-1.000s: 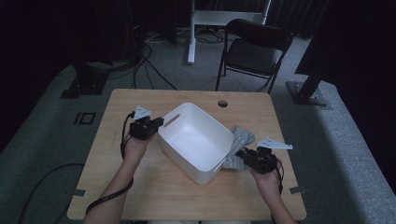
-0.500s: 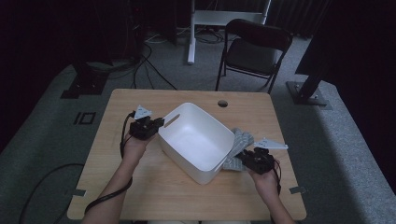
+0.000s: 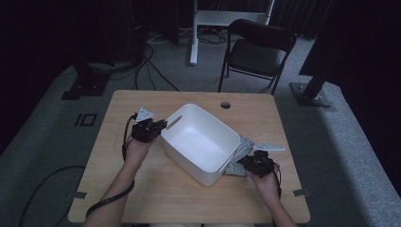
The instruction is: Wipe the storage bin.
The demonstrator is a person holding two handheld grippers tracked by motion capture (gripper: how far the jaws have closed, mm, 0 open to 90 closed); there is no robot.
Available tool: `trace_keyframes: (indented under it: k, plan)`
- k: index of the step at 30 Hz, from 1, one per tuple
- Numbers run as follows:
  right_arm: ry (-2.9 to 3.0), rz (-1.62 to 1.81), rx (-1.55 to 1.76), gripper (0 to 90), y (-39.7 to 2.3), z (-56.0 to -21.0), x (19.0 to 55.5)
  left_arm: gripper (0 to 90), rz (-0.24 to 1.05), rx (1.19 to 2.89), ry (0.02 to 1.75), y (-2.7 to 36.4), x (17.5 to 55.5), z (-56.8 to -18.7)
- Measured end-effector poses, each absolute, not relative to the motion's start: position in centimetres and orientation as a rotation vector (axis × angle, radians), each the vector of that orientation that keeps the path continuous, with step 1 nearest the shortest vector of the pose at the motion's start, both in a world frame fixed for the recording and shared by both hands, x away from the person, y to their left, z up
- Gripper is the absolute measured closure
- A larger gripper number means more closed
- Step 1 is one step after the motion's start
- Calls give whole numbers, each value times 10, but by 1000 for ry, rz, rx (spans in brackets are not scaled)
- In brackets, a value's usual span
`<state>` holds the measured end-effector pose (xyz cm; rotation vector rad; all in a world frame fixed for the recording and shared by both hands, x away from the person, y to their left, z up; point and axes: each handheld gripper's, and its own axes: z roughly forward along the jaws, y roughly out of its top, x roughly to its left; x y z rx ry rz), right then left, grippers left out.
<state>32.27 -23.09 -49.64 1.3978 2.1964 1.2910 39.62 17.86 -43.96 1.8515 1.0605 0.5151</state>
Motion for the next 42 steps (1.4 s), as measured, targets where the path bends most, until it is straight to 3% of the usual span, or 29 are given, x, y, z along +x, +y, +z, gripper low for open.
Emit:
trace_keyframes:
  k: [25, 36, 42]
  plan:
    - [2267, 1186, 1488, 764, -231, -525, 339, 822, 520, 1848, 1079, 177, 396, -439]
    - [2112, 1424, 1336, 763, -249, -457, 303, 832, 555, 1853, 1109, 173, 396, -438]
    - [2114, 1505, 1221, 763, -240, -431, 283, 833, 553, 1855, 1112, 173, 396, -438]
